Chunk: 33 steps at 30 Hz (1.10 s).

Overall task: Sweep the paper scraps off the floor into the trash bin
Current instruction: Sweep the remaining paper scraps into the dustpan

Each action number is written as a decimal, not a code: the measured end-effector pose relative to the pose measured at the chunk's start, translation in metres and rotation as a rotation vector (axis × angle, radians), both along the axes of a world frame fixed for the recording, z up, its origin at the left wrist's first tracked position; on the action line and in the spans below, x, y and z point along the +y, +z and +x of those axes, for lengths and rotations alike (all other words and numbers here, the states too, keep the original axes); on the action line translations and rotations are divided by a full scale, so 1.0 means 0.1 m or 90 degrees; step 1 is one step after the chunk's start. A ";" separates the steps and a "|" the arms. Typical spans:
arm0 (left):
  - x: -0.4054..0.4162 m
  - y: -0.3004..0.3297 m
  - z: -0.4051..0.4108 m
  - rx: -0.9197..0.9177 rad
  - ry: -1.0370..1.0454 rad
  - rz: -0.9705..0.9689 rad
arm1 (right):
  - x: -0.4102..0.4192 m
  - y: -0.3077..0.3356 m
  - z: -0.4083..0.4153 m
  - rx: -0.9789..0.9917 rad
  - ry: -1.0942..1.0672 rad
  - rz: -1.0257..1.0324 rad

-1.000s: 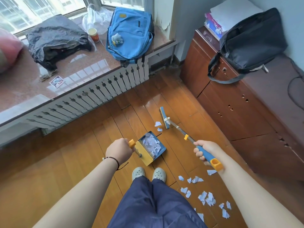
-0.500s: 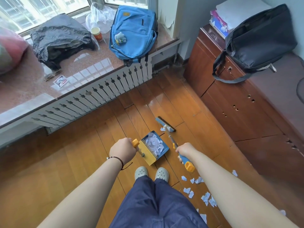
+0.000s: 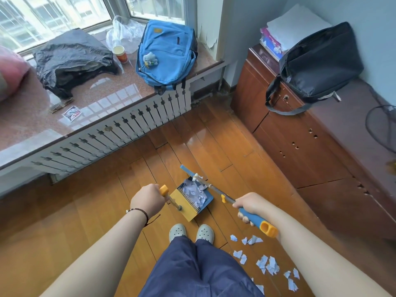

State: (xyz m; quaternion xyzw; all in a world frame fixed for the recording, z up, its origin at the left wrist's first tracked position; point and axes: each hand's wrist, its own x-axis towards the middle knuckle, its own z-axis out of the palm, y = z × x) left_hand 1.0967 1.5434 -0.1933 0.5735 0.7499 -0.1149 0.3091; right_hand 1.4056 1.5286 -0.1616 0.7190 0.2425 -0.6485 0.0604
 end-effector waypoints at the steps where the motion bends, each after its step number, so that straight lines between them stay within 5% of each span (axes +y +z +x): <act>1: -0.02 0.02 -0.02 -0.006 0.001 0.000 | 0.03 0.04 0.03 0.005 -0.005 0.007; 11: -0.18 0.18 -0.23 0.001 0.007 -0.009 | 0.26 -0.10 0.13 -0.031 -0.015 0.062; 22: -0.40 0.09 -0.22 0.059 -0.042 -0.028 | -0.45 -0.88 -0.45 -0.086 0.013 -0.001; 33: -0.64 0.10 -0.26 0.038 -0.068 -0.015 | -0.84 -0.58 -0.91 -0.042 -0.001 -0.003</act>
